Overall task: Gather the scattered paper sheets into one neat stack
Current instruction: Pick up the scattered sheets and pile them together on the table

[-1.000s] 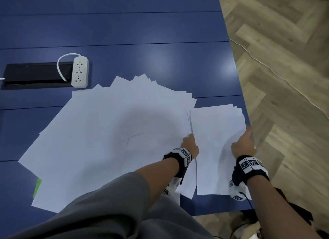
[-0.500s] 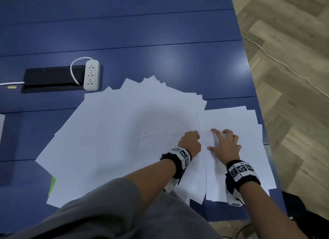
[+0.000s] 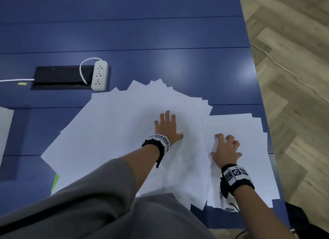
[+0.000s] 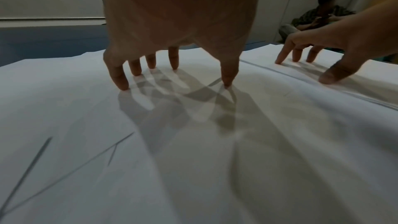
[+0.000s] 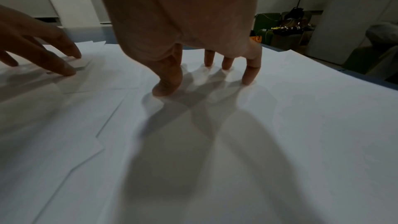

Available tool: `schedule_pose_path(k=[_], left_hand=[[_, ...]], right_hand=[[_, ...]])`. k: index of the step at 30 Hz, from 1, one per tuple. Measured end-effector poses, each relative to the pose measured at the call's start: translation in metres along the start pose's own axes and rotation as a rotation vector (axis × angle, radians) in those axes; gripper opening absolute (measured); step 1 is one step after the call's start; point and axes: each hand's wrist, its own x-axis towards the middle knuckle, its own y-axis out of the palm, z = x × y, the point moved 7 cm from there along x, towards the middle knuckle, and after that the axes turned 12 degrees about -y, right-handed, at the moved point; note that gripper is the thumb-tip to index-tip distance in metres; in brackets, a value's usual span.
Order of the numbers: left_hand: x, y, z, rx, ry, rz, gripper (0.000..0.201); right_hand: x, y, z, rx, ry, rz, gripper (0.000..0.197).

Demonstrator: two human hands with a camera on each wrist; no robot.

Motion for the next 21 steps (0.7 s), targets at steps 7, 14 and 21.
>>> schedule_pose_path(k=[7, 14, 21], left_hand=[[-0.014, 0.001, 0.008, -0.151, 0.098, 0.005, 0.082], [-0.030, 0.009, 0.029, 0.084, 0.180, 0.033, 0.106], [-0.033, 0.007, 0.030, -0.005, 0.120, 0.092, 0.082]], right_hand=[[0.001, 0.001, 0.000, 0.000, 0.015, -0.008, 0.065], [0.004, 0.003, 0.001, 0.006, 0.026, -0.037, 0.061], [0.002, 0.002, 0.001, -0.004, 0.027, -0.033, 0.059]])
